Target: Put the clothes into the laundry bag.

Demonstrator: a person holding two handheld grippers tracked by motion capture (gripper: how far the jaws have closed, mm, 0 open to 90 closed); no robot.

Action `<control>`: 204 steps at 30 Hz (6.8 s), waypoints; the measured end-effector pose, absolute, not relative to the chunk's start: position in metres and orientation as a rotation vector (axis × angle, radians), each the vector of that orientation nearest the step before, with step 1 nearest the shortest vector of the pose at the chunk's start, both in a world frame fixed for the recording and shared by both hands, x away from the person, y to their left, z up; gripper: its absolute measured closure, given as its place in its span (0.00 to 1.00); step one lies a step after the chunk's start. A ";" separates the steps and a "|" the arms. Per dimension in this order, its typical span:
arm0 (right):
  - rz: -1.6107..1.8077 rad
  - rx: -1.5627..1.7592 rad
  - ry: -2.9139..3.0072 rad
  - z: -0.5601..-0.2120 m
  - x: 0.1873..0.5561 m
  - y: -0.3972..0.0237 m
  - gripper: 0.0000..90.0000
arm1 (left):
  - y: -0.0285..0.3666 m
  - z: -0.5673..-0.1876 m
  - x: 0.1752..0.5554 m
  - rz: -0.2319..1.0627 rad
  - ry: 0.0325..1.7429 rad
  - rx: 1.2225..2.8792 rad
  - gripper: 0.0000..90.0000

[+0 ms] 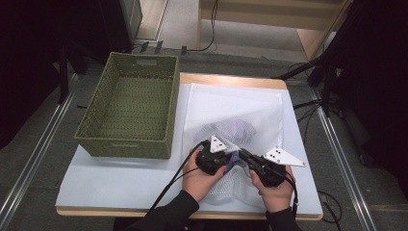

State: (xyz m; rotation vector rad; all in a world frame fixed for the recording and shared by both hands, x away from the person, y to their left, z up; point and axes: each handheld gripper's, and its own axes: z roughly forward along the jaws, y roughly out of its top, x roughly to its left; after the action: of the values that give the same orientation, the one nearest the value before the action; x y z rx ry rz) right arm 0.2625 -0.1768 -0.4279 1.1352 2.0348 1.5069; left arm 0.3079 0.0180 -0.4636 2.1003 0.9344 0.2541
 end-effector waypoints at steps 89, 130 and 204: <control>1.501 1.161 2.051 -0.434 0.265 -0.179 1.00 | 0.029 -0.467 0.306 0.404 0.919 2.223 0.91; 1.496 1.164 2.053 -0.434 0.265 -0.178 1.00 | 0.010 -0.472 0.303 0.770 0.853 2.316 0.99; 1.390 1.215 2.172 -0.457 0.240 -0.182 1.00 | 0.130 -0.470 0.226 0.341 1.111 2.109 0.49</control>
State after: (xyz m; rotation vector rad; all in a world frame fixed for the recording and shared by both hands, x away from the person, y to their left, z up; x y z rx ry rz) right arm 0.2402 -0.1823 -0.4569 1.2155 2.1716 1.3896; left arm 0.2265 0.1296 -0.4697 2.1089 1.1115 0.3413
